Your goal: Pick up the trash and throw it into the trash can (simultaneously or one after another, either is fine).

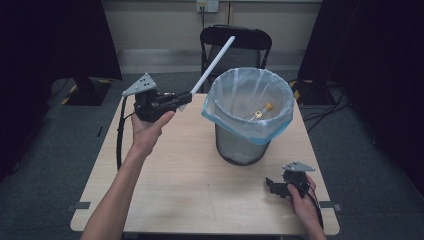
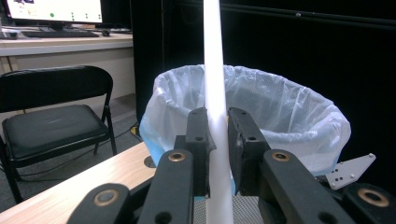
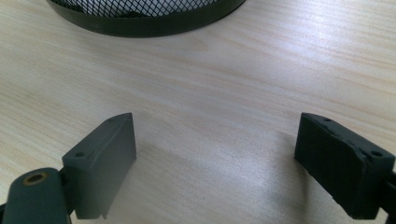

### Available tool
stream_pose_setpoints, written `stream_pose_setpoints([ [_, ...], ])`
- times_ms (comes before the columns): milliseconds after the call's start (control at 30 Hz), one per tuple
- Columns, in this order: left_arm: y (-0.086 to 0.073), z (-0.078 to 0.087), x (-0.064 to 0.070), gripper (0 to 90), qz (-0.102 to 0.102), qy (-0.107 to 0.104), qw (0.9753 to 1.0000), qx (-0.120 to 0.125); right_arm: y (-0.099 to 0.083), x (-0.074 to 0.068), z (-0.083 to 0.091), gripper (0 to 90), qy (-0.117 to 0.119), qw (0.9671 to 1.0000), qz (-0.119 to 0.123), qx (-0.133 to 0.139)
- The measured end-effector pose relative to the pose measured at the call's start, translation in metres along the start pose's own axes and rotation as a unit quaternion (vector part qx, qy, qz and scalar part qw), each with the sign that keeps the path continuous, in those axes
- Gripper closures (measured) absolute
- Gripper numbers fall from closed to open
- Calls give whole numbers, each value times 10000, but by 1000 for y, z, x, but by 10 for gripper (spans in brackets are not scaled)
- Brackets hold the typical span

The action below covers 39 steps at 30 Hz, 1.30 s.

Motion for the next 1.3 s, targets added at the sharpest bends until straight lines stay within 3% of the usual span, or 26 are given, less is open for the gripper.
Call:
stream_pose_setpoints([
  [667,31,-29,15,796,-134,-279,9995,56,0,0,0,117,1,10000,0,1],
  [867,36,-45,27,796,-103,-577,9982,76,0,0,0,117,0,10000,0,1],
  [1300,46,-71,39,796,-102,-820,9965,119,0,0,0,117,-1,10000,1,0],
])
Point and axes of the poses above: each handheld gripper's, and its own axes: z roughly backward along the jaws, y roughly out of its top, x roughly to its right, the point moved 4 cm from there along -z, roughly forward along the jaws, and after that the axes turned 3 degrees about -y, right-handed, at the moved point
